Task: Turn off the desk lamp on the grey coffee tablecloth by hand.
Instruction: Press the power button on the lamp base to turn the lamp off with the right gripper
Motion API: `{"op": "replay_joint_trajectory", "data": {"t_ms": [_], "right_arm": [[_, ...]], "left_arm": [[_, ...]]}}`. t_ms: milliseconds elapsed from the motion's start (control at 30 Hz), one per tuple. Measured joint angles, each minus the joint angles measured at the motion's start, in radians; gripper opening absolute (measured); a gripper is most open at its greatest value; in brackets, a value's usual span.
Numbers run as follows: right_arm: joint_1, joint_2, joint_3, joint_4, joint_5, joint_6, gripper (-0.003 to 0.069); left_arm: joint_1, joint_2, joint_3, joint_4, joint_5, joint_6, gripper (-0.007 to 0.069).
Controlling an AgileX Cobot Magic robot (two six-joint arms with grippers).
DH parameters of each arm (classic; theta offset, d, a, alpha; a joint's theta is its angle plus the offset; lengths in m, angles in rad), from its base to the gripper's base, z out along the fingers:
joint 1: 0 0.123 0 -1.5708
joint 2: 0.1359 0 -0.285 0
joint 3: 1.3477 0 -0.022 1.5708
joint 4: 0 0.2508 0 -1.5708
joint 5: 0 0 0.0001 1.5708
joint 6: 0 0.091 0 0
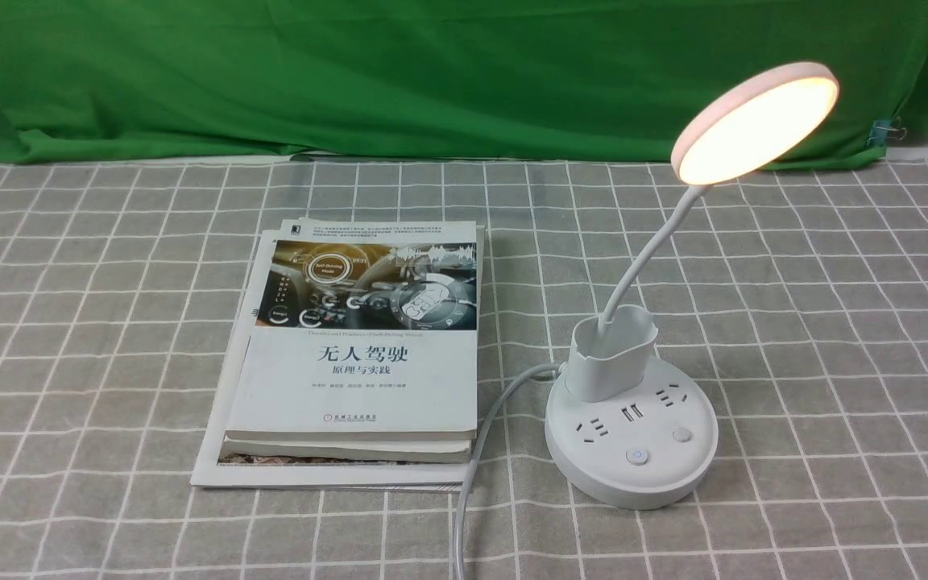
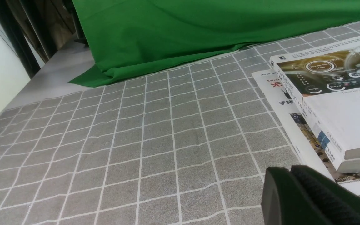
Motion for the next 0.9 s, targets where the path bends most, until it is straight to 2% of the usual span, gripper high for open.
{"op": "replay_joint_trajectory", "data": {"t_ms": [133,367,567,900], "right_arm": [[0.000,0.000,0.000,0.000,-0.027,0.003,0.0056],[0.000,0.000,0.000,0.000,-0.251,0.091,0.0056],[0.000,0.000,0.000,0.000,-0.295,0.059,0.0056],[0.000,0.000,0.000,0.004,-0.405,0.174,0.0056]], "left_arm": [[0.000,0.000,0.000,0.000,0.000,-0.001,0.0019],[0.000,0.000,0.000,0.000,0.000,-0.001,0.0019],[0.000,0.000,0.000,0.000,0.000,-0.001,0.0019],[0.000,0.000,0.000,0.000,0.000,-0.001,0.0019]]}}
